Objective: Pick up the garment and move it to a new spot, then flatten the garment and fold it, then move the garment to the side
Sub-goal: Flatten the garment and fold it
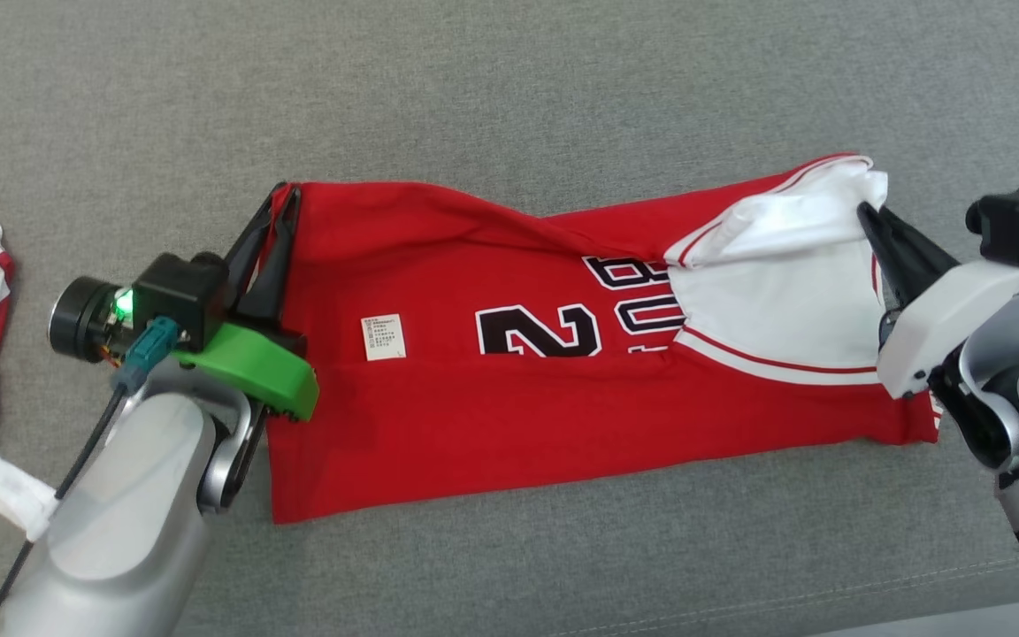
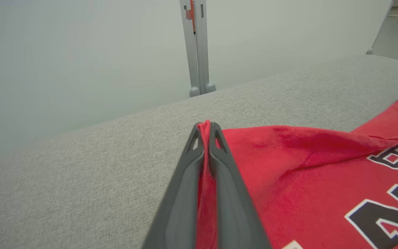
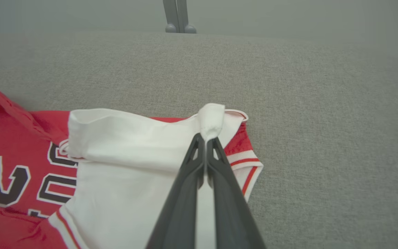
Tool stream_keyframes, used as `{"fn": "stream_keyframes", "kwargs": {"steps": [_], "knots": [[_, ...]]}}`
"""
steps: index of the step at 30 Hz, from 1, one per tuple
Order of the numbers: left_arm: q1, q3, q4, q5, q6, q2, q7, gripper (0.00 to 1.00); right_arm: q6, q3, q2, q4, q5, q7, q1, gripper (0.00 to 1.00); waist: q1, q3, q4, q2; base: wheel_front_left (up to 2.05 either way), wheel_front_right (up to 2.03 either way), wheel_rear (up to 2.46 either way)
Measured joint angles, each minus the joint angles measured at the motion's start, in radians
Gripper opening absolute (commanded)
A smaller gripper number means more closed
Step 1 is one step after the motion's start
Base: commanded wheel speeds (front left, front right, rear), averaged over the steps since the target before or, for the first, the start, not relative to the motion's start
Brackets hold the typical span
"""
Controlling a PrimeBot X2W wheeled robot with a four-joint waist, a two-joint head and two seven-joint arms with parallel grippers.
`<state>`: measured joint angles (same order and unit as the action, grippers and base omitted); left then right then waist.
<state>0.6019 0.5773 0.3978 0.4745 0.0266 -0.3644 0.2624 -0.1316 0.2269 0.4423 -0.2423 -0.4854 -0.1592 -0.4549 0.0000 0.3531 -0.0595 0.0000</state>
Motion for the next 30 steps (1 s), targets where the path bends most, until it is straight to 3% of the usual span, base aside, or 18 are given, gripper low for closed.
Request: {"fn": "stream_keyframes", "kwargs": {"steps": [5, 11, 12, 13, 14, 20, 30], "knots": [[-0.107, -0.089, -0.071, -0.095, -0.009, 0.004, 0.000, 0.00, 0.000, -0.044, -0.027, 0.063, 0.029, -0.028, 0.099, 0.00, 0.0000, -0.027, -0.018, 0.0000, 0.00, 0.00, 0.00], [-0.214, -0.148, -0.081, -0.176, -0.057, 0.034, 0.000, 0.00, 0.000, -0.096, -0.062, 0.124, 0.048, -0.068, 0.201, 0.00, 0.0000, -0.056, -0.026, 0.0000, 0.00, 0.00, 0.00], [-0.223, -0.155, -0.075, -0.181, -0.064, 0.039, 0.000, 0.06, 0.000, -0.101, -0.066, 0.129, 0.048, -0.080, 0.213, 0.34, 0.0000, -0.059, -0.026, 0.0000, 0.00, 0.00, 0.00], [-0.235, -0.163, -0.064, -0.187, -0.071, 0.044, 0.000, 0.69, 0.000, -0.109, -0.072, 0.136, 0.050, -0.087, 0.230, 1.00, 0.0000, -0.062, -0.025, 0.0000, 0.00, 0.00, 0.00], [-0.247, -0.171, -0.062, -0.193, -0.077, 0.050, 0.000, 1.00, 0.000, -0.116, -0.076, 0.145, 0.055, -0.091, 0.244, 1.00, -0.0001, -0.065, -0.025, 0.0000, 0.00, 0.00, 0.00], [-0.331, -0.257, -0.065, -0.212, -0.087, 0.089, 0.000, 1.00, 0.000, -0.158, -0.092, 0.187, 0.068, -0.113, 0.297, 1.00, 0.0000, -0.082, -0.021, 0.0000, 0.00, 0.00, 0.00], [-0.452, -0.525, -0.149, -0.128, -0.116, 0.235, 0.000, 1.00, 0.000, -0.268, -0.125, 0.244, 0.080, -0.169, 0.331, 1.00, -0.0001, -0.125, 0.009, 0.0000, 0.00, 0.00, 0.00]]}}
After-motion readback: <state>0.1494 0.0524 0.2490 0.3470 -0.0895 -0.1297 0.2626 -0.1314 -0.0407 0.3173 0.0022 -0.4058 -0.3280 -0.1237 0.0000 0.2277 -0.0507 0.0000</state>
